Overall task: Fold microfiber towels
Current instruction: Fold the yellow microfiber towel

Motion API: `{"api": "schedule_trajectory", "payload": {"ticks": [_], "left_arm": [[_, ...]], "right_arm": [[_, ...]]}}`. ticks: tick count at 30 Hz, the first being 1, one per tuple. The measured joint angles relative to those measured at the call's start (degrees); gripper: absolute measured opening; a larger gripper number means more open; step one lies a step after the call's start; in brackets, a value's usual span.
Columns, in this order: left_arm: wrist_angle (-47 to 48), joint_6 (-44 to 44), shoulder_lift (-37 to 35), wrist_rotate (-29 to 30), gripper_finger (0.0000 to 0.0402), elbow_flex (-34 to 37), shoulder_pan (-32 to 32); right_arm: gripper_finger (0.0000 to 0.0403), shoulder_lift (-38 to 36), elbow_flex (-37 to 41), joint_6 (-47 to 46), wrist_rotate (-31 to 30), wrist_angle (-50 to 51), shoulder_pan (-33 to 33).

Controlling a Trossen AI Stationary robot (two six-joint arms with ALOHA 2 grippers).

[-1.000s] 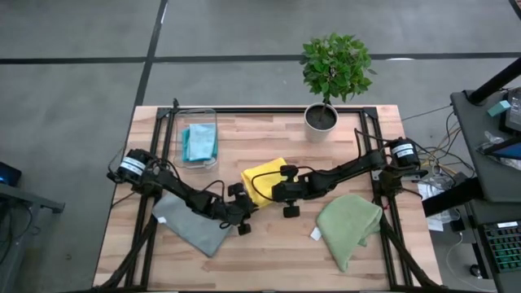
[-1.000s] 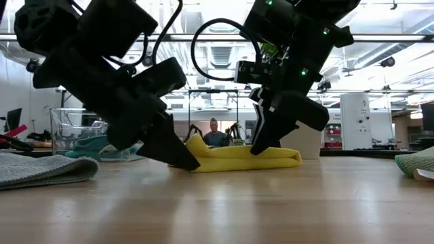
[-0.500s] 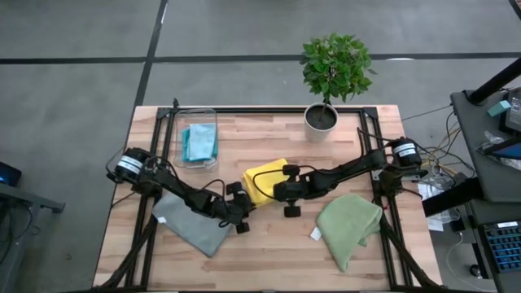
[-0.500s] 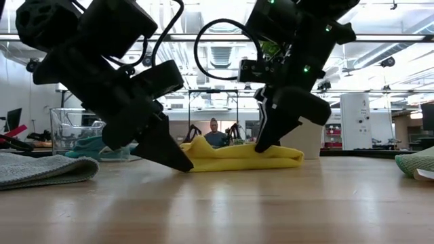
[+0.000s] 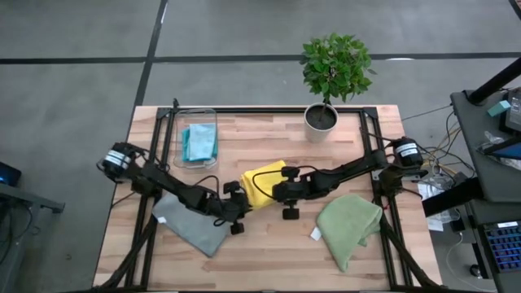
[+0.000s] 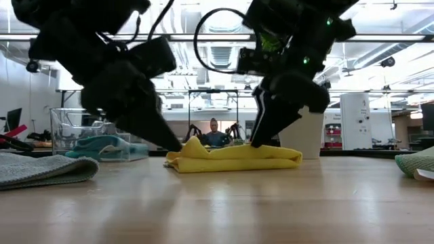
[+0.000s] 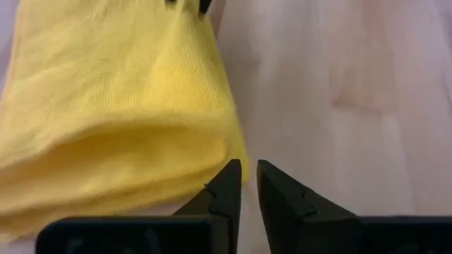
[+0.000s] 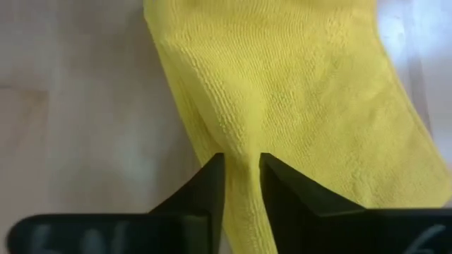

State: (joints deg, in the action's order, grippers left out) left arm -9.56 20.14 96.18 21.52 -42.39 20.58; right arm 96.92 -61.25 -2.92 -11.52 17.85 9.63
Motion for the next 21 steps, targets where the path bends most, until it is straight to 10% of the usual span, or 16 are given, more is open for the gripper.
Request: {"api": "schedule_trajectory", "payload": {"ticks": [8, 21], "left_arm": [[-0.29, -2.02, -6.76, 0.57, 0.0033, 0.04, -0.07], [-12.47, -5.44, 2.33, 3.39, 0.0033, 0.05, -1.99]], "right_arm": [[0.0110, -6.49, 0.37, 1.17, -0.32, 2.11, 0.63], [0.0012, -11.16, 13.37, -0.31, -1.60, -10.48, 0.48]]}}
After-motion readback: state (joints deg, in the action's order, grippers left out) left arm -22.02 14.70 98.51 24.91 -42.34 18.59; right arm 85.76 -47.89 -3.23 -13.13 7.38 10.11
